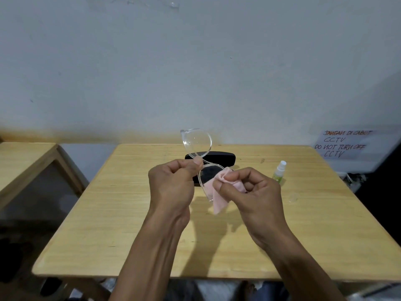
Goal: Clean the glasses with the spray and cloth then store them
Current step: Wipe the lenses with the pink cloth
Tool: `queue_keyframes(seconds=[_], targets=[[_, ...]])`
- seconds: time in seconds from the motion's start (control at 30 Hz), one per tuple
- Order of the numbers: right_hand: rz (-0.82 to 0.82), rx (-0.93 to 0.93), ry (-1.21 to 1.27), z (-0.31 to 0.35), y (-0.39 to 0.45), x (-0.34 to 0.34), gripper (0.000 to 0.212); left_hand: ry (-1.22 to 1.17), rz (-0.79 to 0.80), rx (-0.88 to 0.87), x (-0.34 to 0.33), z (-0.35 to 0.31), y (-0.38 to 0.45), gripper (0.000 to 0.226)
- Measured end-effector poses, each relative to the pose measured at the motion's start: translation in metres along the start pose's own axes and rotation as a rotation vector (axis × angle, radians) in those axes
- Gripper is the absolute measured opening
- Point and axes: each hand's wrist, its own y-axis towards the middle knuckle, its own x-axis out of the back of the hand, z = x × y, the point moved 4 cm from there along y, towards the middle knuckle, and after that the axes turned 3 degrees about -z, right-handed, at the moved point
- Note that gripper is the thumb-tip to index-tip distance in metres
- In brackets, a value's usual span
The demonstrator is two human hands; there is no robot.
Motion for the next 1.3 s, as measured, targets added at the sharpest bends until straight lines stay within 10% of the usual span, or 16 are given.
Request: queue_keyframes(seconds=[0.33,1.3], targets=[[-0.003,-0.177,0.236,-0.006,0.002,-0.016,0.020,-0.032,0.037,0.021,-0.010,0.007,-0.010,0.025],[0.041,0.000,-0.080,-0.007,-0.002,0.002,0.025,-0.024,0.002,0.073,0.001,0.006,0.005,0.015]])
